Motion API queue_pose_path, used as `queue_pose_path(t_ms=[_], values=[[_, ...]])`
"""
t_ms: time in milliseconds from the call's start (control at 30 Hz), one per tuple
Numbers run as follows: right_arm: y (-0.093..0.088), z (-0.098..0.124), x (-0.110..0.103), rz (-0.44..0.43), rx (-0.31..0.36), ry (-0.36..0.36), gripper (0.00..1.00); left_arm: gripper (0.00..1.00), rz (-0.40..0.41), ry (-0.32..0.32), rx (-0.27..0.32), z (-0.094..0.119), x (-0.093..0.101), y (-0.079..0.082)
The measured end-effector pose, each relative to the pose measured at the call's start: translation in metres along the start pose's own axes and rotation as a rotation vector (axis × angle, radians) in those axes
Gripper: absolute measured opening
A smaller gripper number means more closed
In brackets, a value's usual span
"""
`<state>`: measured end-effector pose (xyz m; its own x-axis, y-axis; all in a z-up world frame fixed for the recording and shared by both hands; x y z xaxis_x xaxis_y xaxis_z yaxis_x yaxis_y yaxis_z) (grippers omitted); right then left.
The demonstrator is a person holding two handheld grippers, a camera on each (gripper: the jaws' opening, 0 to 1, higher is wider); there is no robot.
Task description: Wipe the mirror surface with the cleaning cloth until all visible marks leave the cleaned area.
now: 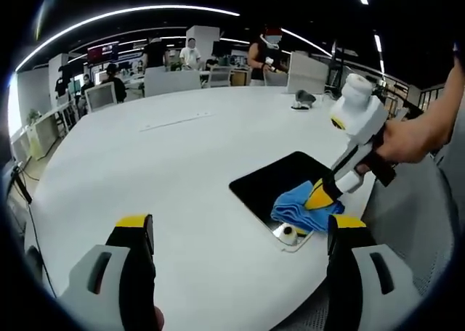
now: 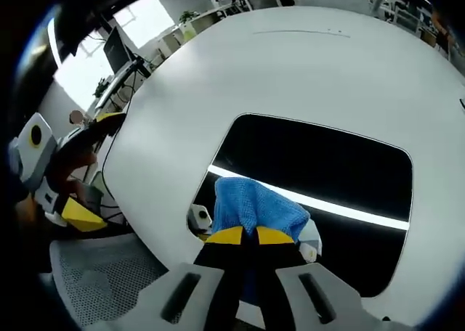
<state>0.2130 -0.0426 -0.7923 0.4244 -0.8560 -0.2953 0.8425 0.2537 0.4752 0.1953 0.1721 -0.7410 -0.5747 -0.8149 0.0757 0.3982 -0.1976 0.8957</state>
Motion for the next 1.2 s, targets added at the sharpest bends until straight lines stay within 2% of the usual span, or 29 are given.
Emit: queue_pose_path(t_ms=[200, 600, 833, 1200], values=[[-0.007, 0.004, -0.003, 0.018, -0.013, 0.015, 0.0, 0.99, -0.012, 0.001, -0.007, 0.001, -0.001, 0.001], [-0.009, 0.003, -0.002, -0.002, -0.003, 0.021, 0.0, 0.99, -0.009, -0.007, -0.006, 0.0, 0.005, 0.0], [-0.01, 0.004, -0.002, -0.025, -0.004, 0.027, 0.0, 0.98, -0.01, -0.004, -0.008, 0.0, 0.001, -0.001], [-0.012, 0.004, -0.002, -0.021, 0.0, 0.032, 0.0, 0.99, -0.016, -0.033, -0.014, -0.008, 0.012, -0.001]])
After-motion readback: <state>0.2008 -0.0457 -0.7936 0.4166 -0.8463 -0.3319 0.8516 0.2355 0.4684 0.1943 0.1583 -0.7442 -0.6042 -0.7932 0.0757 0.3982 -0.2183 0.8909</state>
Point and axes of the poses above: the point that each gripper's makers call its tool centre point, and the gripper's own axes: z roughly backward along the fingers, x roughly to its right, y roughly out of its top, the point moved 9 cm from there along z, roughly backward along the fingers, and after that the axes turned 3 degrees about x, right-handed, at the moved point
